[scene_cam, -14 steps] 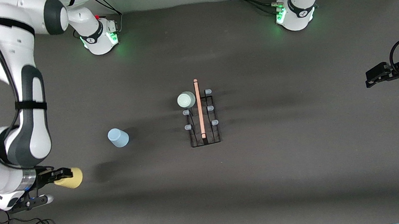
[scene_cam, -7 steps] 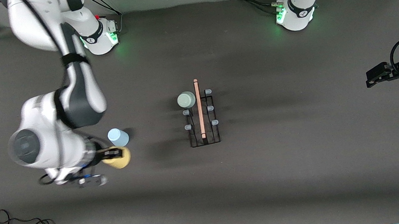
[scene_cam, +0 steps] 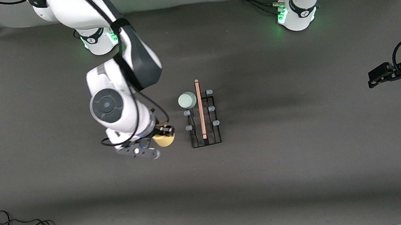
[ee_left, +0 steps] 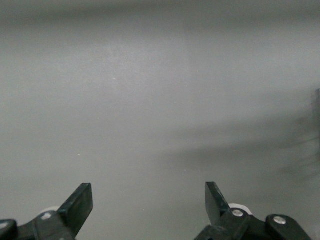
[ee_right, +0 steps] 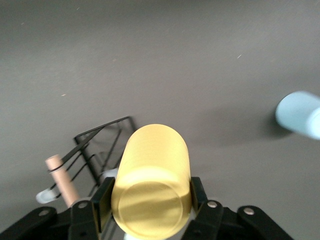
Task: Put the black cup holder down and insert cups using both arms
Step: 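Carry the yellow cup with the right gripper to the rack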
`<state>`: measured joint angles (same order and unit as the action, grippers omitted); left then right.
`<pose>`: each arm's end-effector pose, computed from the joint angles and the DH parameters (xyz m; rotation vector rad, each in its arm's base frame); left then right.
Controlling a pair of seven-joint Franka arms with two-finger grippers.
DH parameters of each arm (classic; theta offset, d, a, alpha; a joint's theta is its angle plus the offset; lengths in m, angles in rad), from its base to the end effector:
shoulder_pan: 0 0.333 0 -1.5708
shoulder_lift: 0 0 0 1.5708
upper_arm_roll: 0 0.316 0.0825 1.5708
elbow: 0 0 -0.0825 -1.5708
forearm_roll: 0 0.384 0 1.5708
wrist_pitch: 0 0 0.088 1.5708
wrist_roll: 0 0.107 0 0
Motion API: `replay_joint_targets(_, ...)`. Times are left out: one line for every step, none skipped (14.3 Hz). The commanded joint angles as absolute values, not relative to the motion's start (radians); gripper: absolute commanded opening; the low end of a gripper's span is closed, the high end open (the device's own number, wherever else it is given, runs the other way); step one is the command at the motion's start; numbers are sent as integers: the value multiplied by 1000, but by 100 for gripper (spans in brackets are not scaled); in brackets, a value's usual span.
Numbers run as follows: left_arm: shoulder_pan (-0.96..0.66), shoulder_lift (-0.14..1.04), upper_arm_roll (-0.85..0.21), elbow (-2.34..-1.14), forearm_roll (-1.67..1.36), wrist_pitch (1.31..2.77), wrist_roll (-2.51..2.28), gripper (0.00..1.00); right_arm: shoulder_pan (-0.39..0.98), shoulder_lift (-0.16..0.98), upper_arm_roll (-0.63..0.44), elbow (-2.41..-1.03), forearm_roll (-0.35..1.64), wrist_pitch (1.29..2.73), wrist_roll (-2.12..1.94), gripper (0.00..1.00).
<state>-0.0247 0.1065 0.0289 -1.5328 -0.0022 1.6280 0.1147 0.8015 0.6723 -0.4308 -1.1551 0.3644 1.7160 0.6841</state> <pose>0.5911 0.0014 0.5865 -3.1365 0.1735 0.0177 0.6268 0.3728 0.4225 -3.0524 0.4612 0.1518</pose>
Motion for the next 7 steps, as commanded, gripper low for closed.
replay_joint_targets(-21, 107, 31, -1522, -14, 1631, 133, 100, 788, 755, -396, -1023, 377, 1712, 802, 29)
replay_joint_targets(-21, 107, 32, -1523, -14, 1631, 133, 100, 788, 768, -370, -1000, 377, 1713, 836, 29)
replay_joint_targets(-21, 107, 32, -1523, -14, 1631, 133, 100, 788, 782, -359, -990, 376, 1726, 865, 29)
replay_joint_targets(-21, 107, 31, -1523, -14, 1631, 133, 100, 790, 788, -351, -989, 374, 1750, 891, 29)
replay_joint_targets(-21, 107, 32, -1523, -14, 1631, 133, 100, 801, 796, -342, -989, 370, 1761, 897, 29)
replay_joint_targets(-21, 107, 32, -1523, -14, 1631, 133, 100, 808, 804, -342, -991, 367, 1769, 899, 29)
replay_joint_targets(-21, 107, 32, -1523, -14, 1632, 133, 100, 811, 807, -342, -994, 367, 1770, 902, 29)
